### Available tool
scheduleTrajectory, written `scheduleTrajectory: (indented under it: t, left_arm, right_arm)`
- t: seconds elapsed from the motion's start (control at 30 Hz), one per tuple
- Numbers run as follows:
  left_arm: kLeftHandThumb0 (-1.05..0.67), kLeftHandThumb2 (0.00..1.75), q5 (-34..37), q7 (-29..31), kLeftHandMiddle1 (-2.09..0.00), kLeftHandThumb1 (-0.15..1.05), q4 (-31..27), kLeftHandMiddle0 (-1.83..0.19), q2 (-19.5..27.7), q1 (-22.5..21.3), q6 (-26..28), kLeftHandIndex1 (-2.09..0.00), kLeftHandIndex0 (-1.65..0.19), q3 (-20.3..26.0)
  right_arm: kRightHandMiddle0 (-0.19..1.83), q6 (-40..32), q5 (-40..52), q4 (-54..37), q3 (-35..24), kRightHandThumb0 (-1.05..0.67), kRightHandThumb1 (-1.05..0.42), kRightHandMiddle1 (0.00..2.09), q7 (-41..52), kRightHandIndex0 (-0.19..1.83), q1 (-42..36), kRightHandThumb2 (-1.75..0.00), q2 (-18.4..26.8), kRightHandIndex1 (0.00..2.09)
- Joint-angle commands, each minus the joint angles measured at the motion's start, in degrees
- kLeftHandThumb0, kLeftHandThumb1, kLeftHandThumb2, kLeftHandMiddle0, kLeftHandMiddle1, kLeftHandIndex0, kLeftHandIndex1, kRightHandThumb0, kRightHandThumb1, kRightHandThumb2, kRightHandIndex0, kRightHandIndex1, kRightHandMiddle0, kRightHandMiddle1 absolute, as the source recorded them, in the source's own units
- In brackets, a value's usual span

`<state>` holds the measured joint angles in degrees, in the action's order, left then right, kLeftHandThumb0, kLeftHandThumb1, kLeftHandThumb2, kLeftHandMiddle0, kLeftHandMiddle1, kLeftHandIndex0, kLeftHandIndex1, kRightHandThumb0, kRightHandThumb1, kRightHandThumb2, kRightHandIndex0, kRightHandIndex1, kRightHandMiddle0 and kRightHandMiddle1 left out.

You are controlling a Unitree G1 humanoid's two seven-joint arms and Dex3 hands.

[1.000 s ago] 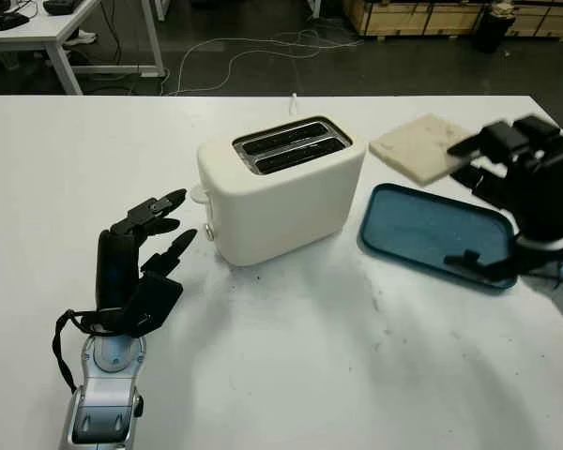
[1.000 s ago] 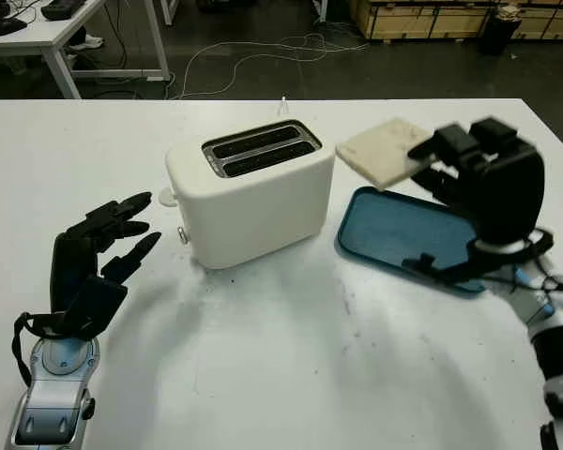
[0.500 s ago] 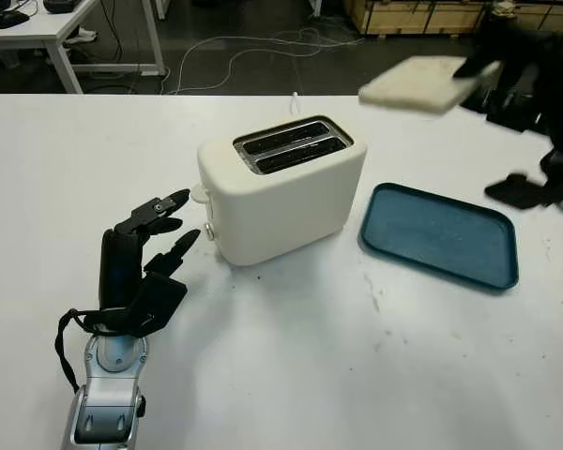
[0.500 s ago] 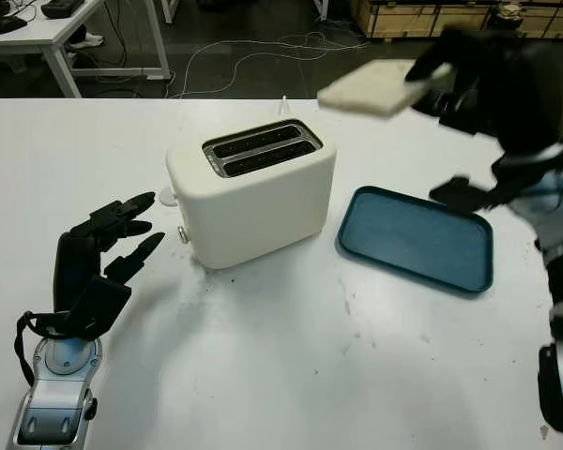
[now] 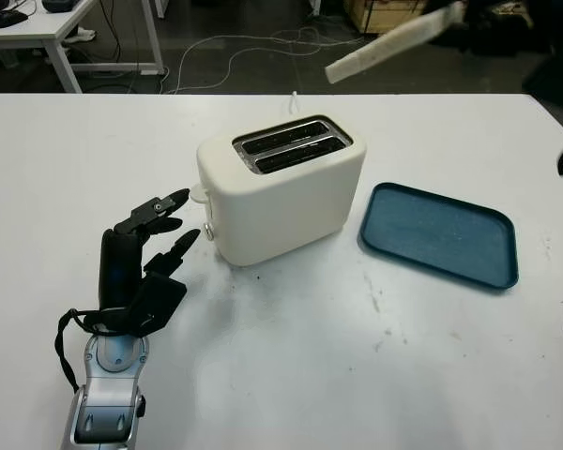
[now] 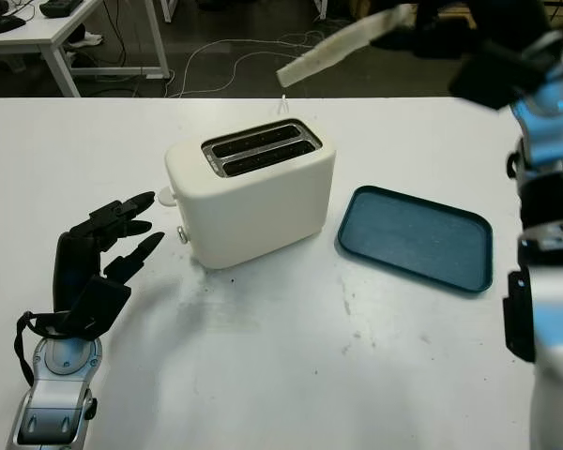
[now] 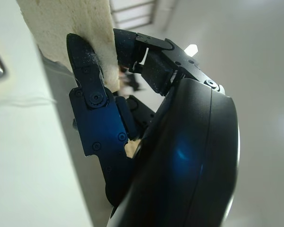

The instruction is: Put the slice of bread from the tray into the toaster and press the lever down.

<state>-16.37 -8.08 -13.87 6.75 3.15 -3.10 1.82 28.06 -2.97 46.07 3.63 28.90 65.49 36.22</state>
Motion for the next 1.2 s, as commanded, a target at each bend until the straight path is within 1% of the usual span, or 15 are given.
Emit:
scheduleTrajectory:
  t: [0.0, 0.1, 0.23, 0.4, 0.57, 0.7, 0.83, 0.93, 1.03, 1.1, 1.17]
  left_arm:
    - [-0.28, 0.16, -0.06, -0.42, -0.91, 0.92, -0.16, -0.50, -0.10, -0.03, -0.75, -0.02, -0.81, 0.27]
    - [-0.28, 0.16, 0.03, -0.53, -0.91, 0.92, -0.27, -0.49, -0.35, 0.04, -0.49, -0.02, -0.81, 0.26]
    - [-0.27, 0.15, -0.06, -0.71, -0.92, 0.92, 0.10, -0.50, -0.20, 0.04, -1.11, -0.03, -0.81, 0.27]
    - [-0.27, 0.16, -0.30, -0.77, -0.92, 0.92, -0.22, -0.49, -0.02, 0.22, -0.62, -0.02, -0.81, 0.24]
    - [-0.25, 0.16, -0.39, -1.15, -0.92, 0.92, 0.37, -0.49, 0.21, 0.21, -1.68, -0.02, -0.81, 0.32]
    - [-0.26, 0.16, -0.96, -1.52, -0.93, 0.92, 0.66, -0.50, 0.43, 0.18, -2.01, -0.03, -0.82, 0.28]
    - [-0.26, 0.16, -0.60, -1.40, -0.92, 0.92, 0.52, -0.50, 0.26, 0.23, -1.90, -0.03, -0.82, 0.41]
    - [-0.27, 0.17, -0.34, -1.24, -0.92, 0.92, 0.30, -0.50, 0.12, 0.40, -1.53, -0.02, -0.81, 0.44]
    - [-0.28, 0.17, -0.29, -1.09, -0.91, 0.92, 0.01, -0.50, 0.02, 0.48, -0.95, -0.02, -0.81, 0.43]
    - [-0.27, 0.17, -0.10, -1.10, -0.91, 0.92, 0.15, -0.49, -0.07, 0.43, -1.19, -0.02, -0.81, 0.41]
    - [-0.26, 0.16, -0.06, -1.21, -0.91, 0.92, 0.33, -0.49, -0.12, 0.39, -1.38, -0.02, -0.81, 0.35]
  right_arm:
    - [1.11, -3.47, -0.92, -1.78, 0.75, -0.44, -0.84, 1.22, 1.17, 1.26, 1.65, 0.00, -1.22, 1.33]
    - [1.12, -8.03, -2.67, -3.07, 2.42, -0.40, -0.83, 1.26, 3.16, 1.30, 2.48, 0.00, -2.74, 1.31]
    - [1.15, -13.67, -6.72, -5.16, 4.79, -0.41, -0.83, 1.25, 2.91, 1.34, 2.58, -0.01, -4.35, 1.25]
    - [1.17, -19.68, -12.28, -5.44, 8.06, -0.51, -0.86, 1.31, 1.92, 1.34, 3.60, -0.01, -6.09, 1.26]
    - [1.14, -21.65, -11.78, -4.11, 8.28, -0.47, -0.87, 1.32, 4.68, 1.34, 3.98, 0.00, -7.95, 1.30]
    - [1.11, -23.68, -11.29, -4.97, 8.01, -0.47, -0.87, 1.37, 6.43, 1.28, 3.71, 0.00, -8.60, 1.35]
    - [1.11, -25.28, -11.41, -5.93, 8.10, -0.47, -0.88, 1.41, 7.49, 1.28, 3.50, -0.01, -8.41, 1.35]
    - [1.10, -28.98, -11.69, -7.95, 8.02, -0.47, -0.88, 1.41, 8.19, 1.27, 2.99, 0.00, -8.01, 1.34]
    - [1.09, -30.57, -10.65, -10.26, 7.14, -0.45, -0.88, 1.41, 9.11, 1.27, 2.15, 0.00, -7.57, 1.35]
    - [1.08, -29.37, -11.32, -11.32, 7.27, -0.48, -0.89, 1.41, 8.81, 1.25, 1.90, -0.01, -6.78, 1.39]
    - [1.09, -29.08, -11.23, -11.58, 7.00, -0.50, -0.90, 1.38, 8.62, 1.26, 1.99, 0.00, -6.43, 1.38]
